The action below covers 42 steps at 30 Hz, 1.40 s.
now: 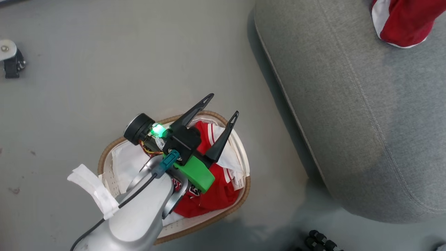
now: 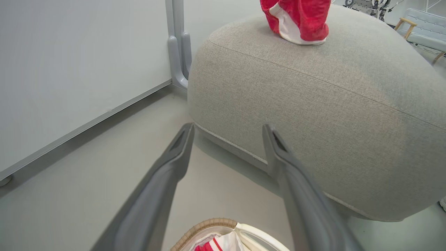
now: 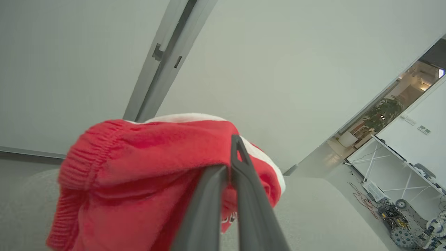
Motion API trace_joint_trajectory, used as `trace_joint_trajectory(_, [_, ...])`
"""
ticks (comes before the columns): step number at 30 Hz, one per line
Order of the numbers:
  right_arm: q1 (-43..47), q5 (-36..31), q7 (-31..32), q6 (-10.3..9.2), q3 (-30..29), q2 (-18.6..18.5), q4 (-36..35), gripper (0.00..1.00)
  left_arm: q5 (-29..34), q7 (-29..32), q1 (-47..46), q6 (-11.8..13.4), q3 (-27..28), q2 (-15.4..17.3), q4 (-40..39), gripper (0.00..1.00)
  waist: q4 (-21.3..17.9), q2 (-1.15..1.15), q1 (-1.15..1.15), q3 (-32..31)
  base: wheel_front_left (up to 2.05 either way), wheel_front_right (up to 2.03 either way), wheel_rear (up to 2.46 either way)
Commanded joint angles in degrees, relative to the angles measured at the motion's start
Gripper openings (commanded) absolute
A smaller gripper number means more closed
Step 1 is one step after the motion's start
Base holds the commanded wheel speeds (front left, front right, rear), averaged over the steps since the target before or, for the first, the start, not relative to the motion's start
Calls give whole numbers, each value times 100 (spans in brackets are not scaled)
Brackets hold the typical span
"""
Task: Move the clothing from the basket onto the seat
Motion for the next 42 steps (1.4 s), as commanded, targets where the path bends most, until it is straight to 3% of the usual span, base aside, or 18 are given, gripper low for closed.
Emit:
trace_joint_trajectory(1, [123, -38, -2, -8, -104, 54, 76, 0, 46, 32, -117, 18, 16, 32, -43, 100, 274, 0, -1, 392, 0, 0, 0])
trace_joint_trajectory(12, [719, -346, -2, -8, -719, 473, 767, 0, -9, 41, -80, 67, -23, 117, -163, 100, 331, 0, -1, 445, 0, 0, 0])
trace_joint_trajectory(13, [742, -353, -2, -8, -756, 510, 826, 9, -30, 38, -58, 86, -14, 115, -172, 100, 331, 0, -1, 428, 0, 0, 0])
trace_joint_trajectory(14, [750, -367, -2, -8, -795, 537, 835, 31, -42, 33, -28, 107, -1, 113, -179, 100, 333, 0, -1, 405, 0, 0, 0])
trace_joint_trajectory(15, [782, -394, -2, -8, -820, 567, 817, 87, -55, 31, -4, 110, 6, 111, -188, 100, 335, 0, -1, 384, 0, 0, 0])
trace_joint_trajectory(16, [854, -409, -2, -8, -842, 618, 783, 100, -78, 24, 29, 124, 17, 114, -194, 100, 336, 0, -1, 353, 0, 0, 0])
trace_joint_trajectory(25, [1613, -441, -2, -8, -780, 939, 227, 100, -235, -28, 269, 251, 153, 148, -180, 100, 323, 0, -1, -118, 0, 0, 0])
trace_joint_trajectory(31, [1996, -332, -2, -8, -641, 933, 12, 100, -362, -60, 396, 293, 373, 83, -105, 100, 466, 0, -1, -666, 0, 0, 0])
trace_joint_trajectory(42, [2180, 105, -2, -7, -71, 1233, -258, 100, -548, -49, 1200, 428, 1433, -148, -256, 100, 899, 0, -1, -1790, 0, 0, 0])
